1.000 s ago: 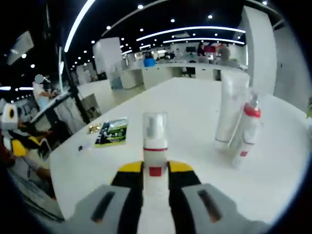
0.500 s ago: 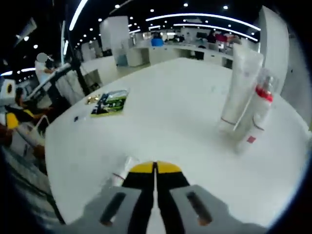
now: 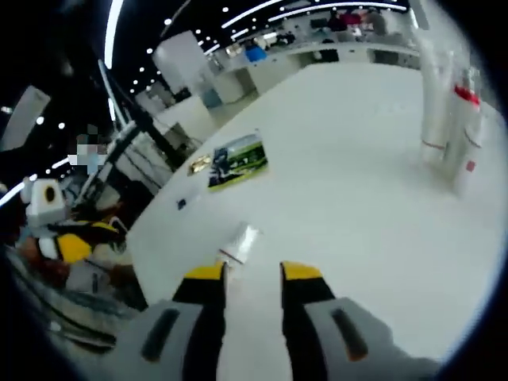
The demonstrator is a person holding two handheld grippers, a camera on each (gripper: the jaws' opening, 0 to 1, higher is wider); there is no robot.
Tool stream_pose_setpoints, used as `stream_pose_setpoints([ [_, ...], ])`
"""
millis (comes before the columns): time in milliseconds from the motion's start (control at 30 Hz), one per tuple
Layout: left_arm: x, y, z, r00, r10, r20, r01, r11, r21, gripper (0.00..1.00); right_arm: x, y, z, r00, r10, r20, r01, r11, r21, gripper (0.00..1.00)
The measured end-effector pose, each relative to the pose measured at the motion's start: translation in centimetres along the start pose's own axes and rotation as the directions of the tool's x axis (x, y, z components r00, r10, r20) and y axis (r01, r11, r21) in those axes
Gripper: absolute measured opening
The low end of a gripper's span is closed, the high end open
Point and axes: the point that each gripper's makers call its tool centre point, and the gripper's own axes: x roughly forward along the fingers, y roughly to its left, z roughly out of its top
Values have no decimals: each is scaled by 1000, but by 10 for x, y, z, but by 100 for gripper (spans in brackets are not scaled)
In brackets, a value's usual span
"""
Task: Arrange the skincare products in the storage area until every visible bottle or jar stands upright without overlapping.
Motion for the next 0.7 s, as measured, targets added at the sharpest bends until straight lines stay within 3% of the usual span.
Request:
stream_pose_setpoints([
  [100,8,9,-12,1000,7,-28,-7,1000,-9,37,10,19,-5,997,41,-58,-44,997,-67,25],
  [167,16,20,-22,997,28,-67,-28,1000,4,37,13,24,-2,998,38,-51,-42,996,-83,25],
  [300,35,38,-23,993,68,-98,-66,998,19,37,10,29,-6,996,50,-71,-56,995,-86,25],
  [400,47,53,-31,980,119,-160,-108,991,76,37,1,24,-9,997,36,-74,-43,995,-88,25],
  [433,50,62,-35,967,167,-191,-147,983,112,37,-1,22,-10,997,31,-74,-37,996,-82,25],
  [533,57,72,-35,952,216,-216,-180,968,175,37,-10,14,-13,997,8,-78,-14,997,-79,25],
  [700,63,75,-30,954,217,-206,-190,971,144,38,-26,-2,-12,998,-33,-60,29,998,-59,24],
])
